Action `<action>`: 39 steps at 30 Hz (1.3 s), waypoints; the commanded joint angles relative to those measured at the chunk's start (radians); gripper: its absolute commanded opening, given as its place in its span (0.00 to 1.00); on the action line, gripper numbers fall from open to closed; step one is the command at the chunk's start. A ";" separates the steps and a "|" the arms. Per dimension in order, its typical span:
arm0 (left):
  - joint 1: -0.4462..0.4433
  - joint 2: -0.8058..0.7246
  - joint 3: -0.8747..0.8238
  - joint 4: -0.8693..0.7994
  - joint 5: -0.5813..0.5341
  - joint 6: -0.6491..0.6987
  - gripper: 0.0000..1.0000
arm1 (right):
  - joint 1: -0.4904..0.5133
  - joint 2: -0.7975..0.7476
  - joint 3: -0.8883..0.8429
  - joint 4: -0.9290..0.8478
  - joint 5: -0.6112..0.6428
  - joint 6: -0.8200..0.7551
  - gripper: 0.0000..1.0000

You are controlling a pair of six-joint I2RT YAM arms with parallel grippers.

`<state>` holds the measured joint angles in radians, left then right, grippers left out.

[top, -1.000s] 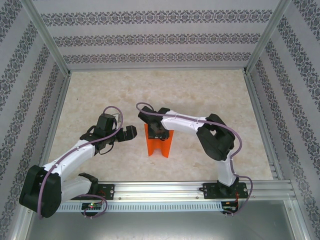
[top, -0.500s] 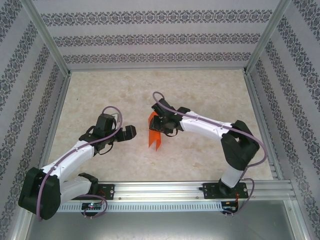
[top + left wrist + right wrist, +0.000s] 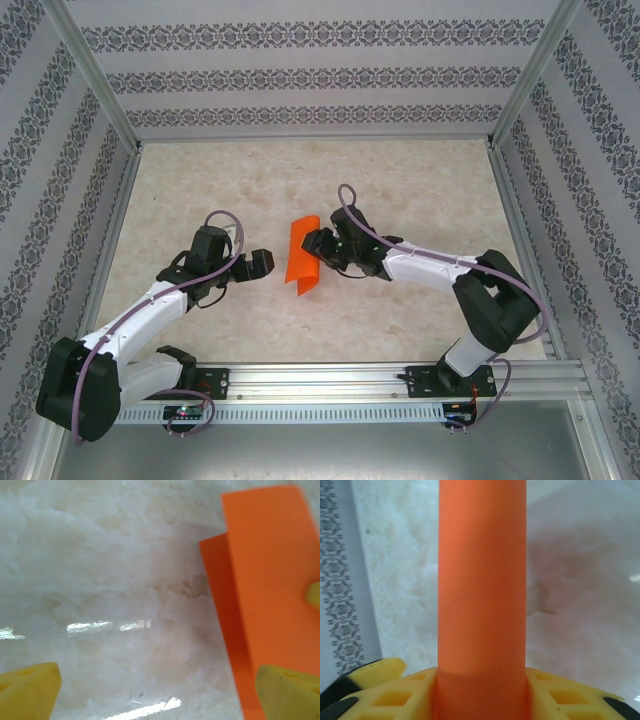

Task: Fold a paper plane with a square sheet of paper (pick it up from the middle)
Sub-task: Fold the square sheet of paper in half at the center of the table.

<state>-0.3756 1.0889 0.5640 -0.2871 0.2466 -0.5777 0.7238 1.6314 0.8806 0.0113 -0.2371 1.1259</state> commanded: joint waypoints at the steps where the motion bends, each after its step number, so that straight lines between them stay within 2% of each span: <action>1: -0.009 -0.020 0.034 0.007 0.031 0.004 1.00 | -0.003 0.029 -0.042 0.071 0.021 0.035 0.45; 11: -0.009 -0.024 0.020 0.018 0.044 0.003 1.00 | -0.007 -0.005 -0.055 -0.161 0.086 -0.099 0.56; 22: -0.009 -0.001 0.029 0.038 0.096 0.018 1.00 | -0.036 -0.028 0.001 -0.384 0.063 -0.250 0.66; 27: -0.032 0.055 0.058 0.064 0.161 0.021 1.00 | -0.065 -0.056 -0.019 -0.390 0.059 -0.285 0.67; 39: -0.175 0.220 0.156 0.113 0.112 -0.014 1.00 | -0.080 0.009 -0.014 -0.365 0.018 -0.302 0.68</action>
<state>-0.5278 1.2907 0.6800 -0.2253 0.3744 -0.5823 0.6407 1.6138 0.8547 -0.3592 -0.1963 0.8555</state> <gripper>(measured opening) 0.999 0.676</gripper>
